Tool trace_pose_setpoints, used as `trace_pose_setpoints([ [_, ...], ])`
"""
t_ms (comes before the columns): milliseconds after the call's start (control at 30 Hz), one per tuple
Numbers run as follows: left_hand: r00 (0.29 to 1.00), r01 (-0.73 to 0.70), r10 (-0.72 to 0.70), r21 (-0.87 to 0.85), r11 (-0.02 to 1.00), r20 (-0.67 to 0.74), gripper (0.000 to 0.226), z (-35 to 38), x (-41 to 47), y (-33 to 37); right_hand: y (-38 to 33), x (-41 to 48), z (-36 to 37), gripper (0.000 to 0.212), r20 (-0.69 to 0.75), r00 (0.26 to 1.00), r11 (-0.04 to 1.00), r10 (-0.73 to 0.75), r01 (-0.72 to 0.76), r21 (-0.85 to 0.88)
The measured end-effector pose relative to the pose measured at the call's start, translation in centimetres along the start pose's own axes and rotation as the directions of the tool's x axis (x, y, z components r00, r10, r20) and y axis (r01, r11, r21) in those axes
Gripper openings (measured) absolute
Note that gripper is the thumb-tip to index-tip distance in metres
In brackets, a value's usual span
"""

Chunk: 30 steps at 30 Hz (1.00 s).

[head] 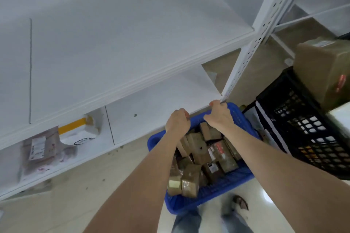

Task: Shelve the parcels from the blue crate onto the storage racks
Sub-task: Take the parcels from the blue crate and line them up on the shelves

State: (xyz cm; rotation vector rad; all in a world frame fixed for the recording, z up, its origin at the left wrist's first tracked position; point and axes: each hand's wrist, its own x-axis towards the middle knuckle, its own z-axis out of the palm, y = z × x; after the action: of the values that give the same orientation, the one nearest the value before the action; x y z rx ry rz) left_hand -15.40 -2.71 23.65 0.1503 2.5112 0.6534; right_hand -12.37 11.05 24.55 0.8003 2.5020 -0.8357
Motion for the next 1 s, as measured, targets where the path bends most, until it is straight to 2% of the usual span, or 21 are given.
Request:
trace_pose_setpoints([
  [233,0.989,0.143,-0.141,-0.055,0.988,0.033,0.033,9.1,4.3,0.1,7.0,7.5,3.7,0.073,0.169,0.986,0.999,0.009,-0.001,-0.048],
  [367,0.959,0.282,-0.277,-0.091,0.955,0.062,0.037,15.4,6.3,-0.5,11.8,11.1,6.8,0.068,0.255,0.967,0.999,0.025,-0.014,-0.046],
  [433,0.941,0.334,-0.327,-0.109,0.936,0.083,0.04,18.5,7.0,-0.9,14.1,12.5,8.6,0.06,0.246,0.969,0.998,-0.019,0.033,-0.053],
  [533,0.92,0.389,-0.374,-0.157,0.908,0.117,0.048,22.9,7.9,-1.8,17.0,14.1,11.5,0.072,0.32,0.943,0.987,-0.091,0.128,-0.097],
  [600,0.899,0.438,-0.413,-0.247,0.864,0.147,0.049,25.6,8.8,-2.7,18.5,15.0,14.2,0.088,0.391,0.917,0.996,-0.077,0.091,-0.017],
  [667,0.882,0.472,-0.445,-0.313,0.824,0.158,0.049,28.1,9.9,-4.2,19.8,16.2,17.3,0.1,0.4,0.913,0.996,-0.077,0.057,0.062],
  [800,0.851,0.524,-0.505,-0.305,0.795,0.147,0.057,32.6,11.8,-8.5,21.2,18.5,22.7,0.099,0.475,0.88,0.998,-0.005,-0.024,0.056],
  [1000,0.815,0.579,-0.547,-0.281,0.765,0.19,0.06,37.8,15.7,-14.1,23.3,21.7,30.2,0.1,0.607,0.794,0.961,0.045,-0.199,0.19],
])
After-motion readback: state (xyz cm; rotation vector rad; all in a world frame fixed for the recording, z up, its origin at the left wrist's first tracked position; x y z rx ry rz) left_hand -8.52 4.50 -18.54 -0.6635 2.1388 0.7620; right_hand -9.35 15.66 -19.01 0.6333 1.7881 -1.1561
